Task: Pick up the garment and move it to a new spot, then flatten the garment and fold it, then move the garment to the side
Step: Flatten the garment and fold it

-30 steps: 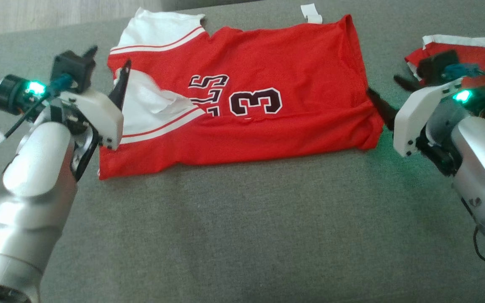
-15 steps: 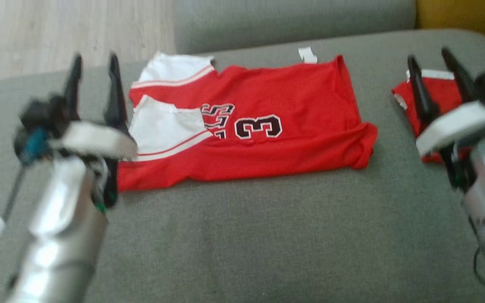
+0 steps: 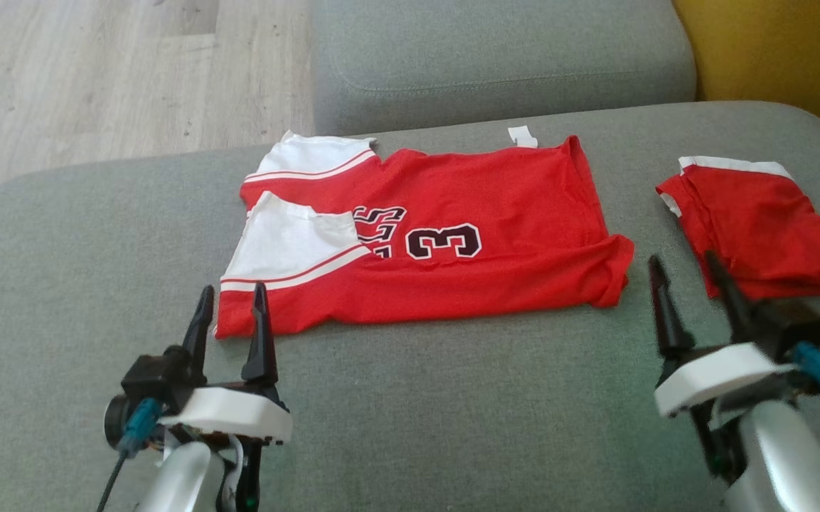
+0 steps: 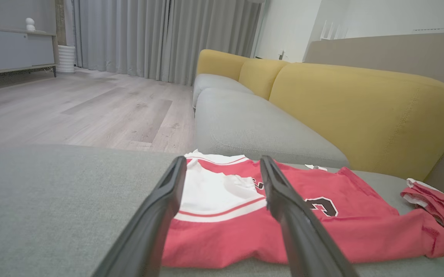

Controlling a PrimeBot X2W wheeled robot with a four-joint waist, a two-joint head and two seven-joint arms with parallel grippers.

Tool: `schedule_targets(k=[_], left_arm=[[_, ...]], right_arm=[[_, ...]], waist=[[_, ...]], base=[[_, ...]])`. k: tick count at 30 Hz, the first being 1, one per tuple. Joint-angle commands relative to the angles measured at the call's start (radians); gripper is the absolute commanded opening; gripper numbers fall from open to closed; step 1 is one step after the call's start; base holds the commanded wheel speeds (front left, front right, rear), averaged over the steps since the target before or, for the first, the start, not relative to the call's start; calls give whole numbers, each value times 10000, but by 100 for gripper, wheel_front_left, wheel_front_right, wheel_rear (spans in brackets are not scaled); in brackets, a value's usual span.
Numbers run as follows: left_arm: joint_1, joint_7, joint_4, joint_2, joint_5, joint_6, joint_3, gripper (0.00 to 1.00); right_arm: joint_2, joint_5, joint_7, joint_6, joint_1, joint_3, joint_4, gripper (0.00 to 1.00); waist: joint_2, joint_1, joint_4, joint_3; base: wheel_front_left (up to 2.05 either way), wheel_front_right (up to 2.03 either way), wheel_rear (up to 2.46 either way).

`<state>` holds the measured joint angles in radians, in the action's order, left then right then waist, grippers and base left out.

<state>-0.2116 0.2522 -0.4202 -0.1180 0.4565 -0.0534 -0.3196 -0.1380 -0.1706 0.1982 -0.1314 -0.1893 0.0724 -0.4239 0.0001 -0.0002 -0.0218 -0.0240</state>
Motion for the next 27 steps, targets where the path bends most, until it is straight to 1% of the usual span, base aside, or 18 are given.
schedule_targets(k=[1, 6, 8, 9, 16, 20, 23, 27], left_arm=[[-469, 94, 270, -53, -92, -75, 343, 100], [-601, 55, -234, -40, -230, -122, 260, 100], [-782, -106, -584, -110, -297, -258, 264, 100], [-782, -106, -584, -110, -297, -258, 264, 100], [-1758, -596, -2115, -527, -410, -893, 593, 100], [-2288, -682, -3096, -856, -338, -1129, 886, 100], [-2504, -1053, -3763, -936, -309, -1038, 812, 100], [-2657, -1605, -4385, -925, -320, -582, 484, 100]], right_arm=[[81, 186, -68, 7, -196, 126, 578, 100], [368, 442, -488, 7, 135, 77, 1375, 100], [411, 480, -640, 7, 147, 115, 1646, 100], [411, 480, -640, 7, 147, 115, 1646, 100], [489, 507, -1023, 7, -58, 510, 2298, 100], [534, 480, -1091, 7, -287, 784, 2481, 100], [573, 465, -1119, 7, -416, 931, 2533, 100], [595, 426, -1134, 7, -548, 1036, 2500, 100]], waist=[[-1, 2, -36, 52], [-1, 2, -238, 272], [-1, 2, -352, 445], [-1, 2, -352, 445], [-1, 2, -770, 1289], [-1, 2, -982, 1685], [-1, 2, -1073, 1816], [-1, 2, -1127, 1860]], base=[[0, 0, 0], [0, 0, 0], [0, 0, 0], [0, 0, 0], [0, 0, 0], [0, 0, 0], [0, 0, 0], [0, 0, 0]])
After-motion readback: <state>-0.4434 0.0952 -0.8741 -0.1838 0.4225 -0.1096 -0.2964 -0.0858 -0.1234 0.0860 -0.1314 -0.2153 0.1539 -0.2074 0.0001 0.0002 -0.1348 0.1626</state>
